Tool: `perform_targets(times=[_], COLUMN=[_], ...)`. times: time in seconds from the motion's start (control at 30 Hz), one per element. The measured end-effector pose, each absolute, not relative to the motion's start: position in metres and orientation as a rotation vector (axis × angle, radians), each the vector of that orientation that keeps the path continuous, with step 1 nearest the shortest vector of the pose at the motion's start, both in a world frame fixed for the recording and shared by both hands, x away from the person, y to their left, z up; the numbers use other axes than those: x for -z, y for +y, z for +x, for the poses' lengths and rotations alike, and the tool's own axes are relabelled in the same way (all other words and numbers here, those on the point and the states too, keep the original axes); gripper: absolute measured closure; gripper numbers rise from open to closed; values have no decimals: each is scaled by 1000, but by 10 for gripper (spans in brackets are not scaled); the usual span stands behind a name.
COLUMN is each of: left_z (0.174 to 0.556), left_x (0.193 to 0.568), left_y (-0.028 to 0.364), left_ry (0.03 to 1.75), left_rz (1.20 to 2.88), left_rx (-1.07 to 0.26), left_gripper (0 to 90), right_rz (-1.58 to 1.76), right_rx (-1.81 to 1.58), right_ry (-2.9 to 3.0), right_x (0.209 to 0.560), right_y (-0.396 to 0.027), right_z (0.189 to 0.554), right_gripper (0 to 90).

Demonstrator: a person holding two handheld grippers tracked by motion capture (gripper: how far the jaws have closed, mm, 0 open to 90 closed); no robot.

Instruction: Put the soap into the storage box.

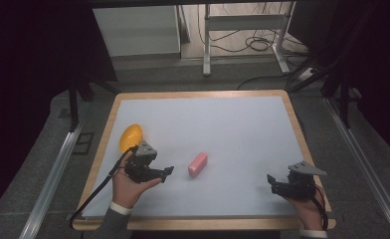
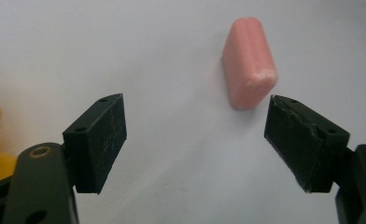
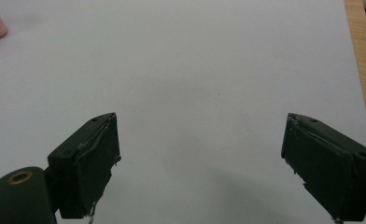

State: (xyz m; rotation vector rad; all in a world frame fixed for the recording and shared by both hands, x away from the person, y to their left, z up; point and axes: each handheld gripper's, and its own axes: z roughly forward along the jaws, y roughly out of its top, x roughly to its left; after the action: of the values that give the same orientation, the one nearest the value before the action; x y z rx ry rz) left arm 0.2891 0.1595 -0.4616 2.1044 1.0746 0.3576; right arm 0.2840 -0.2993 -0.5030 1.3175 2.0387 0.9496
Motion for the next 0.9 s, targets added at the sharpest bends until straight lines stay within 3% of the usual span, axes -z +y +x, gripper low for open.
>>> perform_targets(times=[0.9], left_z=[306], left_x=[464], left_y=[104], left_ry=[997], left_rz=[2194], left_rx=[-305], left_gripper=[219], right_rz=[1316], right_rx=[-947], right_ry=[2036], right_x=[503], right_y=[-300], right_z=[284], right_gripper=[112])
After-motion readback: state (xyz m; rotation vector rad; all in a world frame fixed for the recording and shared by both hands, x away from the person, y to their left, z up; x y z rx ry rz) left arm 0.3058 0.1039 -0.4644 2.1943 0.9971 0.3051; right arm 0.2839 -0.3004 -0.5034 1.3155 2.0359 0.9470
